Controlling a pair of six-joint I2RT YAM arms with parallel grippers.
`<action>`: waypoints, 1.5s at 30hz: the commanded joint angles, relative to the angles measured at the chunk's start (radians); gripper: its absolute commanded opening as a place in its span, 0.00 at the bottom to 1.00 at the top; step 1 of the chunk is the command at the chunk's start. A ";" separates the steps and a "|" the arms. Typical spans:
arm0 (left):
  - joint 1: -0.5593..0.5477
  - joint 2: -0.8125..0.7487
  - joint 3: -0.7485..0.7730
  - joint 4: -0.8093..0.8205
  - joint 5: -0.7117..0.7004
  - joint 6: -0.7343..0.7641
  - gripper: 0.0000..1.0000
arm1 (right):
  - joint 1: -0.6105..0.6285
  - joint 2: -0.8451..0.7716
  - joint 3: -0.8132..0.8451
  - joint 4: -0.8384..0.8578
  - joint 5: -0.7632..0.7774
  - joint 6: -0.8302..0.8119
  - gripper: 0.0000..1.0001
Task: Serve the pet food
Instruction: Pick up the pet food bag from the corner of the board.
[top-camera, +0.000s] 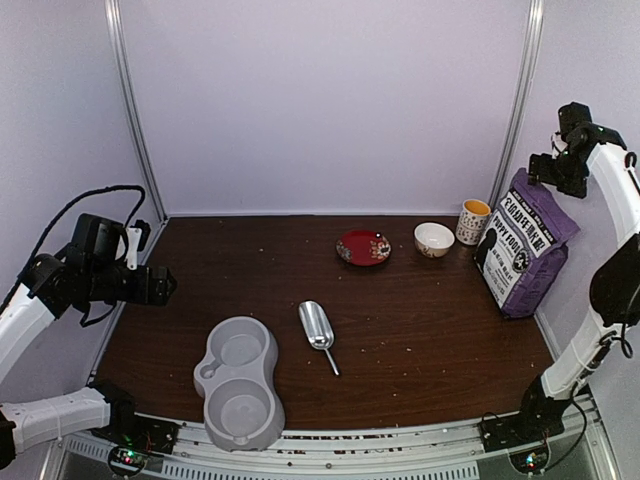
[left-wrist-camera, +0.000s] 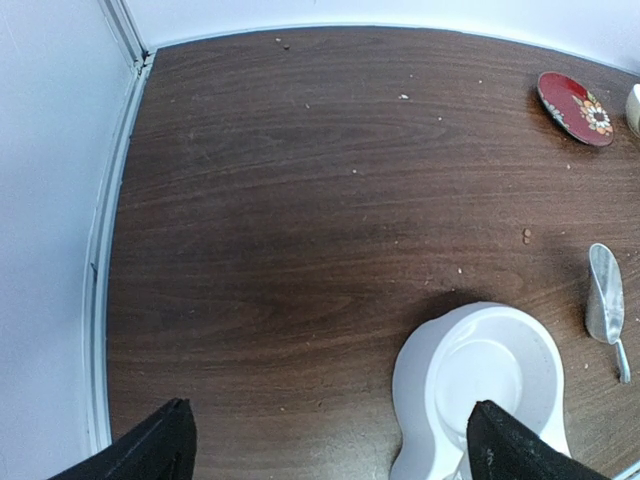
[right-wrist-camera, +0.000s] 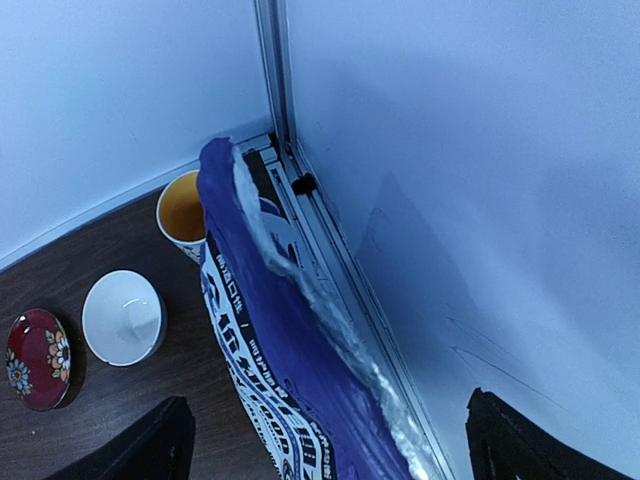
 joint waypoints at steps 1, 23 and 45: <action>-0.007 -0.003 -0.006 0.044 0.011 0.008 0.98 | -0.030 0.062 0.056 -0.026 -0.052 -0.030 0.96; -0.007 0.006 -0.007 0.044 0.006 0.006 0.97 | -0.040 0.152 0.095 -0.019 -0.160 -0.082 0.08; -0.007 -0.023 -0.008 0.048 0.020 0.006 0.97 | 0.190 -0.109 0.079 -0.143 -0.090 0.014 0.00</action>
